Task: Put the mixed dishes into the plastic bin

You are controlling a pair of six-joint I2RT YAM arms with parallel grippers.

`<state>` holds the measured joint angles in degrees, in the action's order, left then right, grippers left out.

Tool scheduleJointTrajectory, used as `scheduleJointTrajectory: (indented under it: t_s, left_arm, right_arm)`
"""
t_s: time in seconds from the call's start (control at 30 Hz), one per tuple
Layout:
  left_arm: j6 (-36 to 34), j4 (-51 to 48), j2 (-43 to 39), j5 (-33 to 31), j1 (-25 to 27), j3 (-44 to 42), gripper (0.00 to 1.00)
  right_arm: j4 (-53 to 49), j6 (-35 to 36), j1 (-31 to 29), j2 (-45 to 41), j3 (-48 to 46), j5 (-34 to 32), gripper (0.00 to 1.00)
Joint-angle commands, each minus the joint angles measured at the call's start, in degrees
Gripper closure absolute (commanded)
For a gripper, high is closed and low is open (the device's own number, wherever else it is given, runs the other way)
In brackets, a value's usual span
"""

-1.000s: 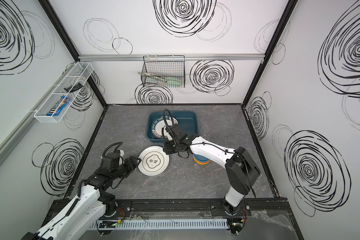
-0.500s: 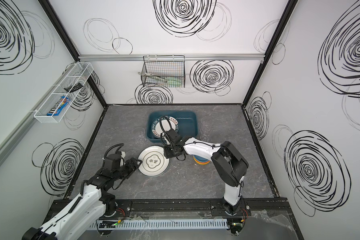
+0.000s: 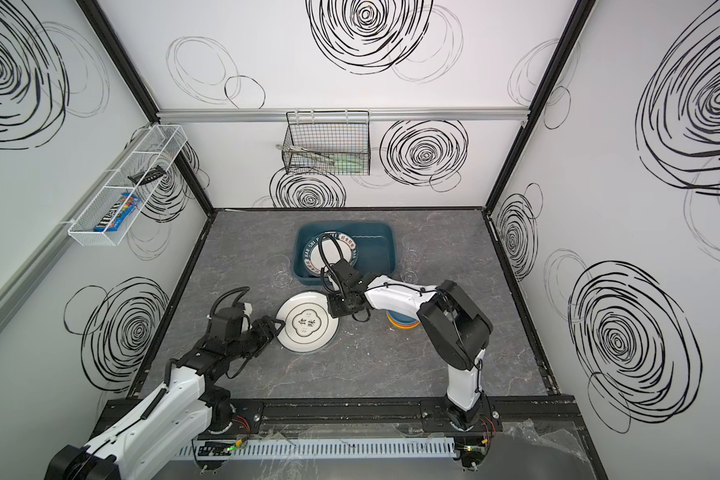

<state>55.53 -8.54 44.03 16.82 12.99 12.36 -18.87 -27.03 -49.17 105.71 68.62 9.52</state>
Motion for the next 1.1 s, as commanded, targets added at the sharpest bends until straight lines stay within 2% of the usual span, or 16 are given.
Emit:
scheduleJointTrajectory:
  t_s: [0.0, 0.6, 1.07]
  left_arm:
    - [-0.1, 3.0, 0.3, 0.4, -0.3, -0.8, 0.32]
    - [0.2, 5.0, 1.0, 0.6, -0.4, -2.3, 0.38]
    - [0.9, 5.1, 0.8, 0.7, -0.4, -3.0, 0.42]
  right_arm:
    - [0.6, -0.7, -0.2, 1.0, 1.0, -0.2, 0.63]
    - [1.0, -0.6, -0.2, 1.8, 1.0, 1.0, 0.68]
    - [1.5, -0.2, -0.2, 2.6, 1.0, 2.6, 0.78]
